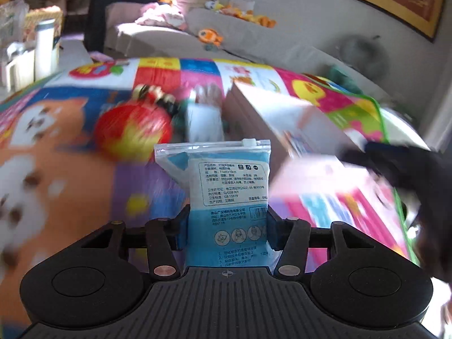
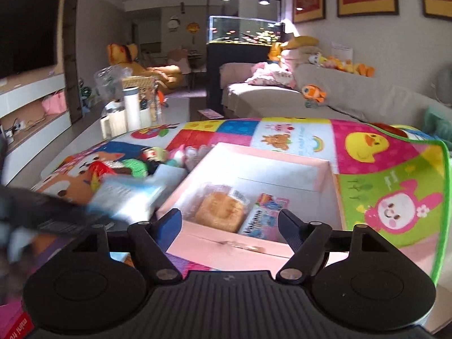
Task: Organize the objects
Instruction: 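Grasp the blue-and-white packet with the left tool while the right tool grasps the white battery charger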
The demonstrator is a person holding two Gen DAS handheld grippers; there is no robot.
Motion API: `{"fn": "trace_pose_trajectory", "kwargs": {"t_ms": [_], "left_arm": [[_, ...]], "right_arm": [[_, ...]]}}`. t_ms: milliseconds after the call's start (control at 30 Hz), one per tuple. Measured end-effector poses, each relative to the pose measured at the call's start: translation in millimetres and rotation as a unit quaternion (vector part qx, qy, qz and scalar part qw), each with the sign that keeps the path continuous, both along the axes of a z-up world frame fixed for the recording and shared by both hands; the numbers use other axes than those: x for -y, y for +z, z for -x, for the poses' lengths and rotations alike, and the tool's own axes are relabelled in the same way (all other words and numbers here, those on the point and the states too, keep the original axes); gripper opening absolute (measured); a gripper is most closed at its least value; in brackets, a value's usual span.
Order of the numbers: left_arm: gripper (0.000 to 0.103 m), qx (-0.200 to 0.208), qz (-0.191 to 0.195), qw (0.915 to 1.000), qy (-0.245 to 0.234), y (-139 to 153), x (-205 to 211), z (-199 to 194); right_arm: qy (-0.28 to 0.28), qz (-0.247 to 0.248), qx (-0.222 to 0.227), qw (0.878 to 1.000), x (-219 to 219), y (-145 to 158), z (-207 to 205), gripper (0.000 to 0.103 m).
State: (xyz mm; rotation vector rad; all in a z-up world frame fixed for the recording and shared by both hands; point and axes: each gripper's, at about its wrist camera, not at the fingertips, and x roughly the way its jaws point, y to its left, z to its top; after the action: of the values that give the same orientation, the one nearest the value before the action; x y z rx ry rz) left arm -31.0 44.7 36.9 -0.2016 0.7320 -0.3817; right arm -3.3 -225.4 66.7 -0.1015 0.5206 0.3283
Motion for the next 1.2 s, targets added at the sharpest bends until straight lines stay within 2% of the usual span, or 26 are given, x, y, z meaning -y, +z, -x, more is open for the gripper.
{"fn": "trace_pose_trajectory", "kwargs": {"t_ms": [67, 167, 300, 367, 433, 567, 733, 867, 900, 933, 1067, 1200], "left_arm": [[0.056, -0.006, 0.002, 0.9999, 0.011, 0.1, -20.9, 21.5], [0.056, 0.004, -0.016, 0.9979, 0.063, -1.8, -52.9, 36.6], [0.056, 0.013, 0.022, 0.9914, 0.129, -14.4, -81.2, 24.5], [0.056, 0.029, 0.027, 0.9890, 0.143, -20.6, -82.7, 19.9], [0.056, 0.036, 0.034, 0.9879, 0.147, -26.8, -81.4, 16.6], [0.056, 0.044, 0.041, 0.9892, 0.133, -28.2, -75.2, 16.3], [0.057, 0.042, 0.068, 0.9877, 0.135, -32.4, -81.7, 15.2], [0.057, 0.040, 0.079, 0.9868, 0.135, -34.1, -84.6, 15.7], [0.057, 0.040, 0.083, 0.9866, 0.135, -34.5, -85.5, 15.5], [0.057, 0.039, 0.086, 0.9863, 0.136, -34.7, -86.2, 15.5], [0.057, 0.037, 0.095, 0.9854, 0.136, -35.8, -88.6, 14.6], [0.057, 0.037, 0.096, 0.9853, 0.136, -35.8, -88.7, 14.6]], "right_arm": [[0.012, 0.000, -0.005, 1.000, -11.0, -0.1, -1.8, 0.076], [0.032, -0.003, -0.012, 0.999, -32.8, 1.1, -6.4, 0.076], [0.046, 0.004, -0.025, 0.999, -73.6, 1.0, -20.4, 0.076], [0.035, 0.023, -0.031, 0.999, -95.8, -2.8, -33.9, 0.070], [0.023, 0.046, -0.039, 0.998, -114.0, -8.3, -51.5, 0.065], [0.010, 0.062, -0.077, 0.995, -138.8, -19.6, -94.1, 0.065], [-0.022, 0.128, -0.091, 0.987, -170.6, -36.2, -141.7, 0.065], [-0.041, 0.148, -0.115, 0.981, -177.2, -43.2, -167.5, 0.065], [-0.038, 0.151, -0.117, 0.981, -177.3, -44.4, -168.9, 0.061], [-0.029, 0.148, -0.124, 0.981, -175.8, -45.0, -168.5, 0.053], [0.002, 0.127, -0.136, 0.983, -164.0, -37.2, -146.1, 0.053], [0.061, 0.104, -0.139, 0.983, -148.9, -29.1, -90.5, 0.051]]}}
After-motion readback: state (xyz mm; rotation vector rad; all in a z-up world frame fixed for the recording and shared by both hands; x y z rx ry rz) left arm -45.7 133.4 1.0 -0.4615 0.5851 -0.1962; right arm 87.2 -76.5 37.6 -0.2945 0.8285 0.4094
